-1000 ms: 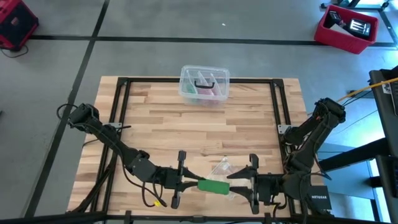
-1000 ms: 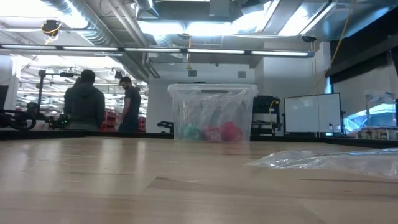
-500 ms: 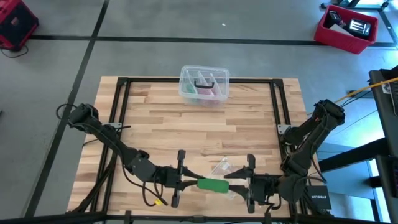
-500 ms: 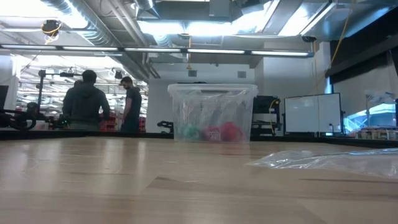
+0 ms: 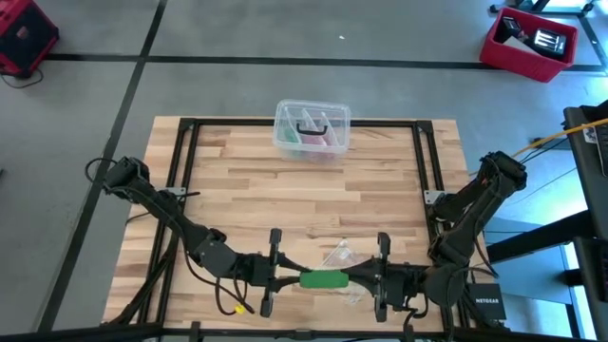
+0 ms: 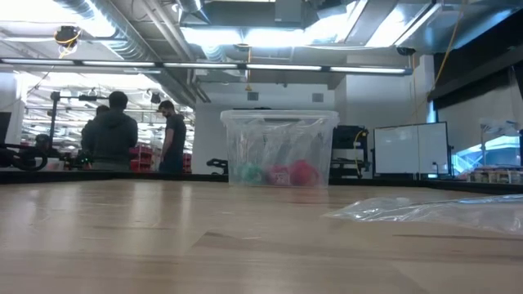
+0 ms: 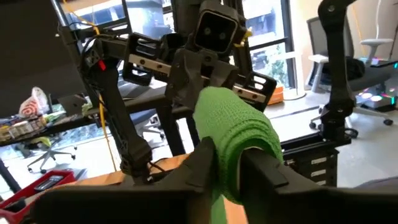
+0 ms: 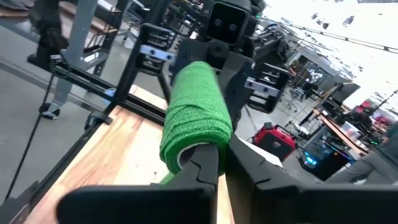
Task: Roll bandage
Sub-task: Roll the green bandage
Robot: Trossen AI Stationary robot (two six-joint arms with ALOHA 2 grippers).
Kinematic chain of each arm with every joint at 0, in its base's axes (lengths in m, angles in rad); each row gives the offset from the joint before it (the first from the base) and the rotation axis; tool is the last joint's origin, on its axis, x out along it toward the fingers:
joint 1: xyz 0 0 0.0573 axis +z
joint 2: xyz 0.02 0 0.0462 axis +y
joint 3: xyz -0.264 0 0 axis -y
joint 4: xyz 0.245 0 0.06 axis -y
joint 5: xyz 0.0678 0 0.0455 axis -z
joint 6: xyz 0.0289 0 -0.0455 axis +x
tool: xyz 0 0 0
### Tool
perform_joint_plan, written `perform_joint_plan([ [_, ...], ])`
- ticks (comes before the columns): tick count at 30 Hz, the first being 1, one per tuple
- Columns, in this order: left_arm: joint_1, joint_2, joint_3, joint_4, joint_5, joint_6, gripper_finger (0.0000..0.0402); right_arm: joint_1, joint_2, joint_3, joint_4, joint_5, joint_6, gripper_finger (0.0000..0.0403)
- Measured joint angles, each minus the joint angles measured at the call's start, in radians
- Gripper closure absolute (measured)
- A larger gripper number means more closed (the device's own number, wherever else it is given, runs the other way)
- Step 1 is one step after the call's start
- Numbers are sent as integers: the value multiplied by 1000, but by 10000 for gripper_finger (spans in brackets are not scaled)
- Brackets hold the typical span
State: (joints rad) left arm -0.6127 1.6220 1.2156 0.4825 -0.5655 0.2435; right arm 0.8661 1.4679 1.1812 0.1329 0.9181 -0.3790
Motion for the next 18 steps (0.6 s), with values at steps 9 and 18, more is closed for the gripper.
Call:
perform_joint_plan([
  [9,-83,-84,3,-236,-235,79,243,29,-43,0,12,38,33,392],
  [18,-119,-84,2,-313,-307,36,235,28,-45,0,0,21,65,392],
])
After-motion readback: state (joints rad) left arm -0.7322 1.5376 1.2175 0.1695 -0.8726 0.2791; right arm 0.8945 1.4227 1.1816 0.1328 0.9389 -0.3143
